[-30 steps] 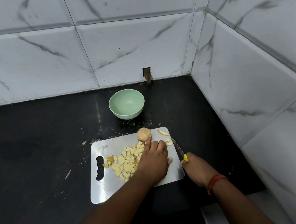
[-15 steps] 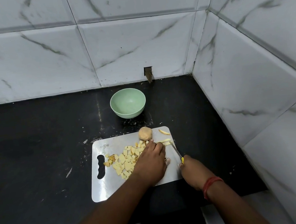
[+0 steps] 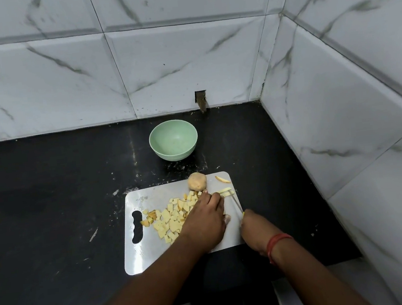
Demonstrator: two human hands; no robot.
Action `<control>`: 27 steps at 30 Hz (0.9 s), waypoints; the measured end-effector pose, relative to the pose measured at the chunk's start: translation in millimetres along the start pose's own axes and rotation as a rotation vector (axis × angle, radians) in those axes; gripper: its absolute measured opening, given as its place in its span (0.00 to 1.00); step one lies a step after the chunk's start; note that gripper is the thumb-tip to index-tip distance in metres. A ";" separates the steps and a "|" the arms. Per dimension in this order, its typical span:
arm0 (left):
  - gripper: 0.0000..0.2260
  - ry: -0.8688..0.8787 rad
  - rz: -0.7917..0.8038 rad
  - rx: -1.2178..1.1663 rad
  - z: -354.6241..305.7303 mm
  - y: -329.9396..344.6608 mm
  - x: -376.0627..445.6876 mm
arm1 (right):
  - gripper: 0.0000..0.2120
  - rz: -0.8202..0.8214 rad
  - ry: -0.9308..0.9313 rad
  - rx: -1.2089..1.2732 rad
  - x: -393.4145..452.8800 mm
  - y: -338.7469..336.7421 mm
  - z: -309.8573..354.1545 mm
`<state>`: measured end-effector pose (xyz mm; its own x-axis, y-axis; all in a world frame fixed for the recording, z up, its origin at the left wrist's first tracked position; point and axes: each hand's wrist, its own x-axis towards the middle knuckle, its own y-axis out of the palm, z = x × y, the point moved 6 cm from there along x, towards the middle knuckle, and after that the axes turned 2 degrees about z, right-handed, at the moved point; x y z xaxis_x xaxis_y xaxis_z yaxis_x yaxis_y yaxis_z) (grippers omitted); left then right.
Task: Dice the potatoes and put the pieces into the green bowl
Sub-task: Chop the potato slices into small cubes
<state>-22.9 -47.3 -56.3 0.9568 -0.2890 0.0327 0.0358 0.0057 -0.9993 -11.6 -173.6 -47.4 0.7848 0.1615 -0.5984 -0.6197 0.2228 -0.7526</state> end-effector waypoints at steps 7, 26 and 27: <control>0.28 -0.002 0.054 0.016 -1.4 1.3 1.5 | 0.15 0.015 -0.039 0.007 -7.0 3.7 -2.3; 0.29 -0.010 -0.007 -0.074 4.0 8.1 -1.9 | 0.14 -0.013 -0.072 0.009 -12.2 0.5 9.6; 0.29 -0.010 -0.006 -0.082 4.2 8.1 -2.3 | 0.14 -0.003 -0.073 0.004 -11.8 0.3 10.8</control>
<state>-23.6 -42.5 -64.4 0.9594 -0.2793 0.0387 0.0186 -0.0743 -0.9971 -20.9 -165.0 -37.6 0.7854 0.2302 -0.5746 -0.6175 0.2267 -0.7532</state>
